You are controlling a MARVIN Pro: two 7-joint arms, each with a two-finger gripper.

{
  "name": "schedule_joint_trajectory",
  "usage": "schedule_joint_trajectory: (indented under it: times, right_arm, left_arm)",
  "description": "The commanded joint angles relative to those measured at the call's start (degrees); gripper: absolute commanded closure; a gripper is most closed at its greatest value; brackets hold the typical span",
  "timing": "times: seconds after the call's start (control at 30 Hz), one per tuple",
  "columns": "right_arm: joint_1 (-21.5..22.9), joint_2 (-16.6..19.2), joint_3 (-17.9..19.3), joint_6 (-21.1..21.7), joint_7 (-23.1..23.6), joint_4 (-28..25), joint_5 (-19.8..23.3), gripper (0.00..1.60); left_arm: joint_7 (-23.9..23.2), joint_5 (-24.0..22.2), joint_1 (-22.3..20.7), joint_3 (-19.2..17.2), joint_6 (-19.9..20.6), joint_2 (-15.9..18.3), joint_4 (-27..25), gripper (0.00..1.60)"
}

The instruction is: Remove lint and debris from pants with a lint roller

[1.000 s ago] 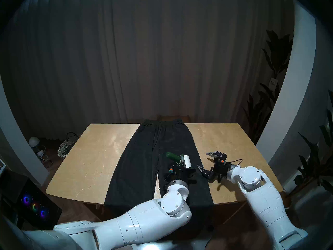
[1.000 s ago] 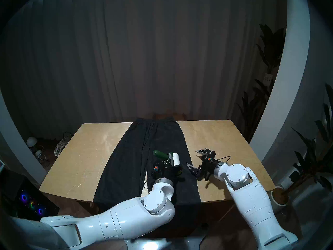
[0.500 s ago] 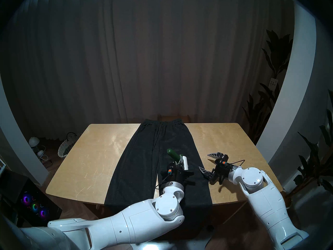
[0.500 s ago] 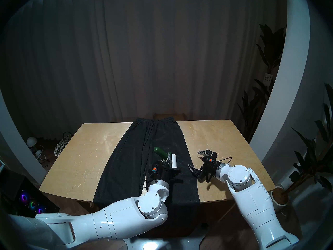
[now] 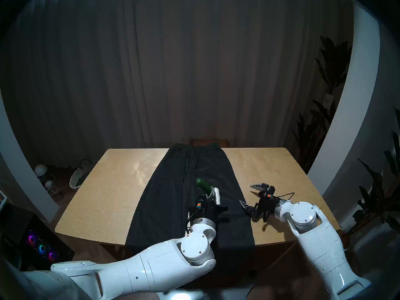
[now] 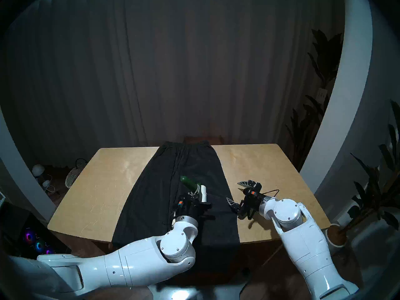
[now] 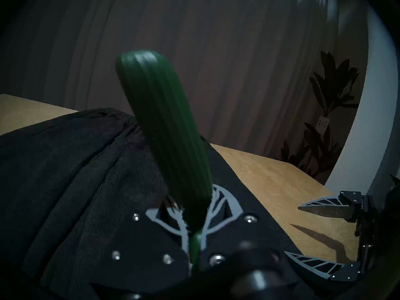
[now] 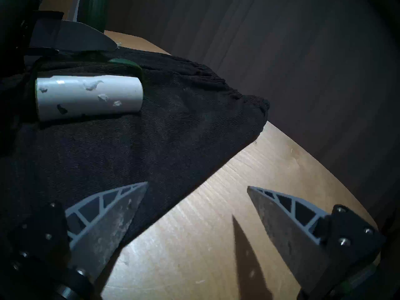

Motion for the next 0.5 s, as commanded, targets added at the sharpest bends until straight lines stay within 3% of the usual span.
schedule_joint_trajectory:
  times: [0.0, 0.47]
  right_arm:
    - [-0.61, -0.14, -0.53, 0.06, -0.46, 1.52, -0.64, 0.00]
    - [1.15, 0.29, -2.10, -1.64, -1.56, 3.82, -1.27, 0.00]
  left_arm:
    - [0.43, 0.12, 0.49, -0.02, 0.55, 2.33, -0.42, 1.60]
    - [0.72, -0.30, 0.67, -0.23, 0.36, 5.00, -1.74, 1.60]
